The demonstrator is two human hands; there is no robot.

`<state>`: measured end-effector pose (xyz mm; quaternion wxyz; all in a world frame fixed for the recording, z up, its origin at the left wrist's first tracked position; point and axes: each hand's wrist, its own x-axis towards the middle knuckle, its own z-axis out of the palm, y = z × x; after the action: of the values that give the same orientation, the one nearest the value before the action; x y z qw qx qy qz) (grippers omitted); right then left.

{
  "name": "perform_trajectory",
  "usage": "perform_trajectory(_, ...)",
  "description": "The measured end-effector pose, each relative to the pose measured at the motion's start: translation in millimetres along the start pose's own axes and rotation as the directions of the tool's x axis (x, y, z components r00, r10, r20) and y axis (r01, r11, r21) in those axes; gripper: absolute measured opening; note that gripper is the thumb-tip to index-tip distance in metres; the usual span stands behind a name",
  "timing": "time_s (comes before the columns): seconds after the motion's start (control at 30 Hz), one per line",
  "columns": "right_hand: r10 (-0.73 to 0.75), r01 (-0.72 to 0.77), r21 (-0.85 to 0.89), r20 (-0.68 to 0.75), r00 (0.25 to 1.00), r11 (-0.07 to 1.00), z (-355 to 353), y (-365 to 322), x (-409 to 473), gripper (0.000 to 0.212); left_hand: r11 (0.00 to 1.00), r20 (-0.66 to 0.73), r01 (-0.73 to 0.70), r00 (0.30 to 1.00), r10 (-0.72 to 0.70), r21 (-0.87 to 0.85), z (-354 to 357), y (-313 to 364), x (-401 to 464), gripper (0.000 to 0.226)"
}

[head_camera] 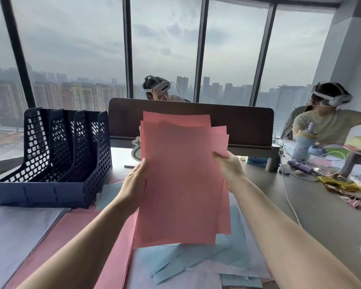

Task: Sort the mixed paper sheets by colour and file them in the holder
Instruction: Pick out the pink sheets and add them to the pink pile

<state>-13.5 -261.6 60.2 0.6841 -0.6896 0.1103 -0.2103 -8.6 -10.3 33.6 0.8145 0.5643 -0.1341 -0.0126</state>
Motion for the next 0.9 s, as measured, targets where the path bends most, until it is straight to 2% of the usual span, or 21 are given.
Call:
perform_trajectory(0.07, -0.115, 0.113, -0.045, -0.056, 0.992, 0.993, 8.3, -7.9, -5.6, 0.012, 0.998, 0.007, -0.028, 1.000, 0.028, 0.057, 3.4, -0.6, 3.2, 0.020)
perform_trajectory(0.17, -0.270, 0.272, -0.005, -0.134, 0.953, 0.962, 19.4, -27.8, -16.0, 0.019, 0.975, -0.051, -0.123, 0.990, 0.134, 0.184, 8.3, 1.9, 8.5, 0.025)
perform_trajectory(0.27, -0.350, 0.355, 0.135, -0.060, 0.935, 0.925, 18.6, -41.8, -26.2, 0.035, 0.968, -0.109, -0.194, 0.971, 0.213, 0.162, 13.1, 7.4, 11.5, 0.032)
perform_trajectory(0.3, -0.355, 0.356, 0.125, -0.024, 0.934, 0.926, 14.6, -38.1, -28.4, 0.037, 0.968, -0.109, -0.198, 0.970, 0.216, 0.153, 12.3, 5.6, 11.8, 0.036)
perform_trajectory(0.4, -0.217, 0.220, -0.027, 0.072, 0.973, 0.975, 2.5, 1.2, -35.7, 0.035, 0.980, -0.091, -0.076, 0.991, 0.094, 0.185, 4.6, -15.7, 3.4, 0.054)
perform_trajectory(0.47, -0.146, 0.153, -0.126, 0.057, 0.988, 0.980, -0.1, 32.1, -42.4, 0.036, 0.978, -0.093, -0.011, 0.995, 0.031, 0.210, -1.1, -35.8, -3.9, 0.062)
perform_trajectory(0.57, -0.153, 0.160, -0.147, 0.053, 0.987, 0.976, 8.4, 52.8, -53.8, 0.031, 0.969, -0.094, -0.022, 0.994, 0.046, 0.246, -2.5, -53.9, -5.3, 0.043)
perform_trajectory(0.67, -0.156, 0.170, -0.144, 0.106, 0.982, 0.975, 17.4, 56.0, -58.4, 0.026, 0.951, -0.109, -0.029, 0.992, 0.065, 0.308, 1.6, -57.0, -0.4, 0.035)
perform_trajectory(0.77, -0.088, 0.126, -0.206, 0.186, 0.979, 0.971, 11.4, 61.1, -54.9, 0.047, 0.935, -0.151, 0.012, 0.988, 0.045, 0.355, -1.6, -61.0, 2.8, 0.014)
perform_trajectory(0.83, -0.039, 0.066, -0.309, 0.091, 0.995, 0.949, -8.1, 62.6, -43.5, 0.041, 0.940, -0.179, 0.049, 0.984, 0.013, 0.339, -9.6, -65.9, 4.6, 0.015)
perform_trajectory(0.9, -0.007, -0.032, -0.538, -0.070, 0.998, 0.842, -40.9, 65.1, -25.5, 0.026, 0.951, -0.197, 0.097, 0.980, -0.039, 0.295, -17.9, -69.7, 5.2, 0.010)
